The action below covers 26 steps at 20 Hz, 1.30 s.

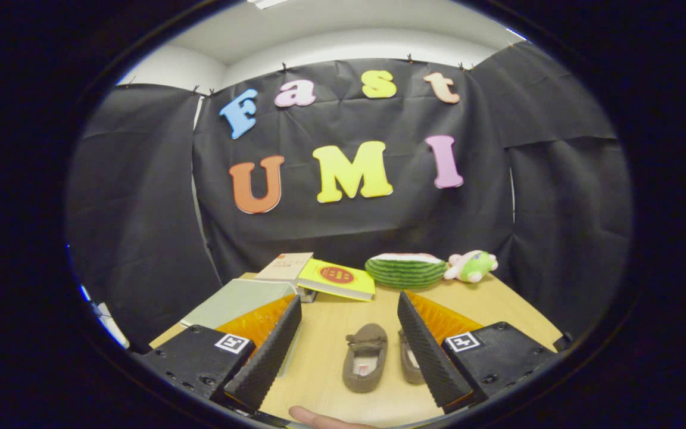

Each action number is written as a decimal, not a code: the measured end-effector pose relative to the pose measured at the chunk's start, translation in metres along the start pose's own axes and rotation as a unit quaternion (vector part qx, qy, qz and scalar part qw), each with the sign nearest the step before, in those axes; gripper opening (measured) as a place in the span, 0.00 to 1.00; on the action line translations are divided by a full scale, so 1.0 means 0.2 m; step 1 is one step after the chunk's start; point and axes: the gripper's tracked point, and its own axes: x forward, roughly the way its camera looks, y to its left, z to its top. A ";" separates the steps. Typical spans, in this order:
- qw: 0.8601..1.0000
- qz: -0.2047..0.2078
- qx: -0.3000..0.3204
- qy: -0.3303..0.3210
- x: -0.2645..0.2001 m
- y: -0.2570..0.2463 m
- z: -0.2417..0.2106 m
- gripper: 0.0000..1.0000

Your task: Open the storage box then place both shoes into the box .Put the left shoe in first, then the right shoe, with the right side of both shoes facing outward in a uniform manner.

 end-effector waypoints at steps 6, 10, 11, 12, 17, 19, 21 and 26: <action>0.985 0.123 0.039 0.117 0.26 0.25 -0.28 1.00; 0.956 0.179 0.104 0.209 0.44 0.32 -0.46 1.00; 0.947 0.191 0.117 0.231 0.49 0.33 -0.50 1.00; 0.937 0.202 0.130 0.252 0.54 0.36 -0.52 1.00; 0.879 0.262 0.215 0.336 0.77 0.45 -0.66 0.99; 0.846 0.283 0.263 0.367 0.83 0.50 -0.71 0.99; 0.834 0.294 0.276 0.377 0.91 0.52 -0.74 0.99; 0.810 0.317 0.284 0.403 1.06 0.57 -0.78 0.99</action>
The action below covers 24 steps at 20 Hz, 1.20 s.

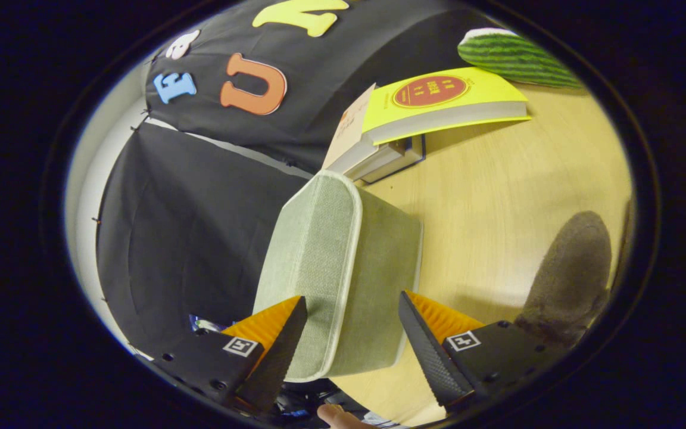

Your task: Open the storage box then place both shoes into the box .Put the left shoe in first, then the right shoe, with the right side of both shoes facing outward in a uniform manner.

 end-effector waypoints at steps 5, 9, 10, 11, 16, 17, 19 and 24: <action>0.998 0.069 0.011 0.000 0.00 0.09 0.05 0.99; 0.996 0.088 0.007 0.001 0.06 0.09 0.10 0.99; 0.996 0.091 0.012 0.013 0.09 0.10 0.10 0.99; 0.994 0.105 0.024 0.026 0.13 0.13 0.10 0.99; 0.986 0.144 0.069 0.038 0.18 0.17 0.10 0.77; 0.986 0.148 0.069 0.031 0.14 0.17 0.10 0.72; 0.988 0.146 0.056 0.009 0.09 0.15 0.13 0.63; 0.986 0.159 0.043 -0.021 -0.08 0.23 0.16 0.08</action>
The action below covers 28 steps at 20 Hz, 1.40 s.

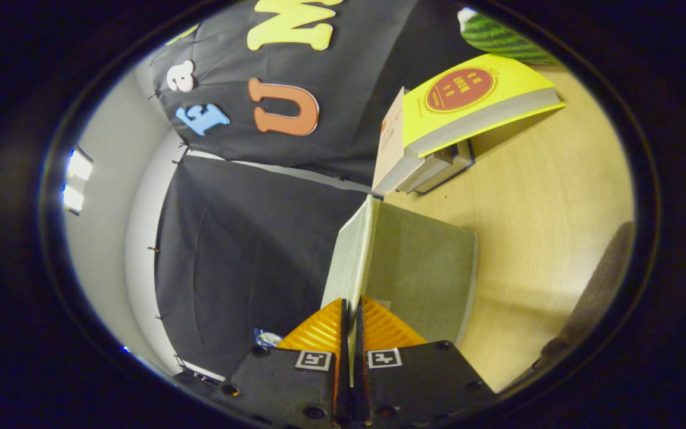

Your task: Open the storage box then place both shoes into the box .Put the left shoe in first, then the right shoe, with the right side of both shoes facing outward in a uniform manner.

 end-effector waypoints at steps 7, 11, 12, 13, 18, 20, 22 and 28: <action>1.000 0.007 -0.005 -0.027 -0.07 0.23 0.03 0.06; 0.999 -0.018 -0.028 -0.030 -0.02 0.42 0.05 0.06; 0.999 -0.028 -0.034 -0.028 -0.01 0.46 0.05 0.06; 0.998 -0.030 -0.040 -0.026 0.01 0.53 0.04 0.06; 0.995 -0.056 -0.077 -0.018 0.14 0.75 0.03 0.08; 0.994 -0.065 -0.090 -0.014 0.22 0.82 0.02 0.09; 0.993 -0.067 -0.098 -0.007 0.31 0.89 -0.01 0.11; 0.987 -0.085 -0.134 0.010 0.58 1.05 -0.13 0.18</action>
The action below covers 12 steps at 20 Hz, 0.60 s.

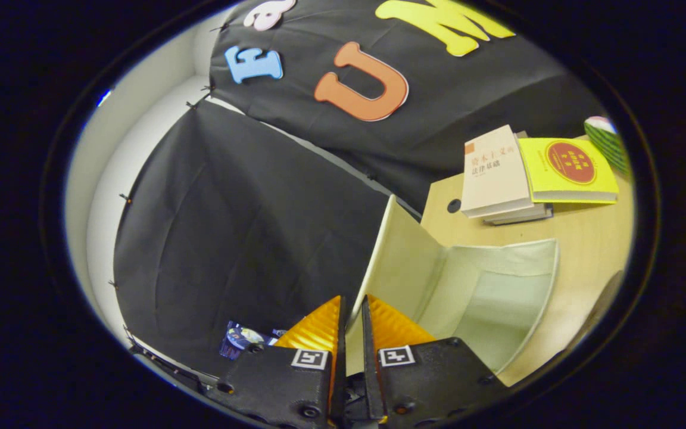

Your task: Open the storage box then place both shoes into the box .Put the left shoe in first, then the right shoe, with the right side of both shoes facing outward in a uniform manner.

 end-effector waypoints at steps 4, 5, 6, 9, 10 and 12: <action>0.999 0.033 -0.031 -0.002 0.08 0.20 -0.08 0.59; 0.998 0.027 -0.048 -0.003 0.07 0.21 -0.10 0.81; 0.998 0.008 -0.062 -0.005 0.04 0.19 -0.12 1.00; 0.997 -0.032 -0.074 -0.008 -0.04 0.09 -0.16 1.00; 0.997 -0.032 -0.072 -0.011 -0.07 0.08 -0.16 1.00; 0.997 -0.035 -0.066 -0.011 -0.14 0.06 -0.17 1.00</action>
